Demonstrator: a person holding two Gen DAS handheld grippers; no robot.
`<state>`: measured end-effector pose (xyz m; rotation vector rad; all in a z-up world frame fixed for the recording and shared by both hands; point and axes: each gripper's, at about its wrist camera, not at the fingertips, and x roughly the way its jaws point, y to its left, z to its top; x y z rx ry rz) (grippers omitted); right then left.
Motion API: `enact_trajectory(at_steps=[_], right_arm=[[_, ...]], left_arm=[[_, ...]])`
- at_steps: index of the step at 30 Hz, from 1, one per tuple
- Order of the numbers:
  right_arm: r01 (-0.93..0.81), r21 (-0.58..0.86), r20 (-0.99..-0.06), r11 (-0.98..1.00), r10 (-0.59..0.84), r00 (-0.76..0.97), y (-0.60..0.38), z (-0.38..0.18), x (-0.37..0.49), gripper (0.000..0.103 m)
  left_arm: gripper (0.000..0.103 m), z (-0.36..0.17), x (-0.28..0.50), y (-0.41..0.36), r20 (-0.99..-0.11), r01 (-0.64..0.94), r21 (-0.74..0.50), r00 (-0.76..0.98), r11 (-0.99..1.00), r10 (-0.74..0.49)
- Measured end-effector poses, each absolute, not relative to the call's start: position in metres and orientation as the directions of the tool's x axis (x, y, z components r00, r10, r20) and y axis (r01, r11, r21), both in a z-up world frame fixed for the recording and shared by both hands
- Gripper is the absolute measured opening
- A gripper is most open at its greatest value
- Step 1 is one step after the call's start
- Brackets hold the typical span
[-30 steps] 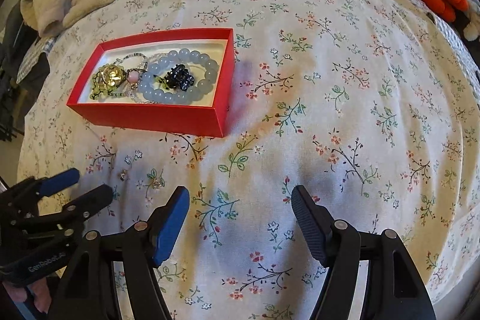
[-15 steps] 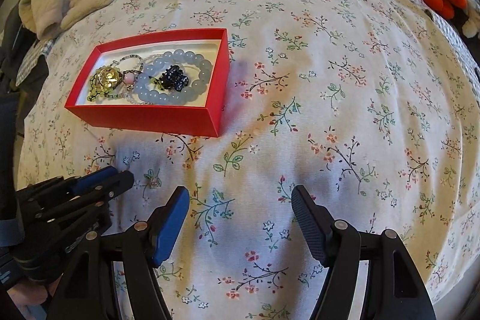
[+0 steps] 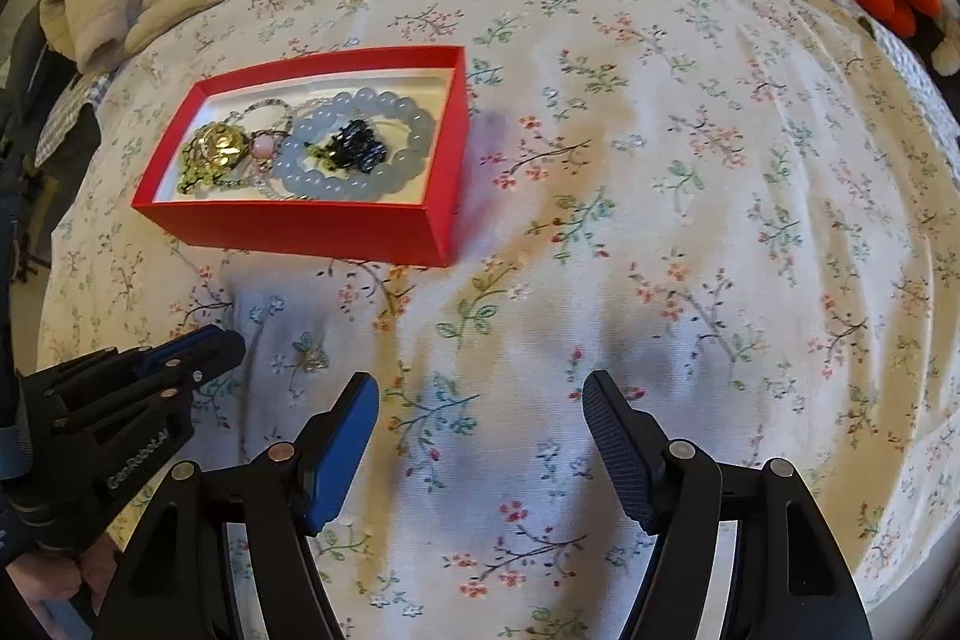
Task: Organize jewelry
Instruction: 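Grasp the small gold earring with the right gripper while the left holds the stud, then carry both earrings over the red box with both grippers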
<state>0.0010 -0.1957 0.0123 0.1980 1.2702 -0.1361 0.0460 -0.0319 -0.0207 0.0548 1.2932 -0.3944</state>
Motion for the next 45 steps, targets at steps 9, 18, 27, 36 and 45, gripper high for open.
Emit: enact_trajectory(at_steps=[9, 18, 27, 36, 45], right_arm=[[0.191, 0.18, -0.959, 0.965, 0.129, 0.251, -0.169, -0.003, 0.014, 0.072], [0.176, 0.24, -0.956, 0.955, 0.2, 0.216, -0.139, -0.022, 0.035, 0.049], [0.177, 0.174, -0.968, 0.969, 0.135, 0.212, -0.128, -0.03, 0.046, 0.032], [0.178, 0.158, -0.969, 0.971, 0.118, 0.216, -0.128, -0.031, 0.047, 0.012], [0.175, 0.161, -0.966, 0.971, 0.119, 0.23, -0.126, -0.028, 0.044, 0.012]], left_arm=[[0.013, -0.015, 0.042, 0.0, -0.94, 0.293, -0.171, 0.237, 0.941, -0.245], [0.013, -0.017, 0.042, 0.023, -0.941, 0.277, -0.172, 0.237, 0.945, -0.241], [0.013, -0.019, 0.044, 0.034, -0.942, 0.271, -0.174, 0.234, 0.947, -0.24], [0.013, -0.018, 0.043, 0.041, -0.942, 0.271, -0.175, 0.234, 0.946, -0.242], [0.013, -0.017, 0.042, 0.041, -0.941, 0.269, -0.176, 0.235, 0.947, -0.242]])
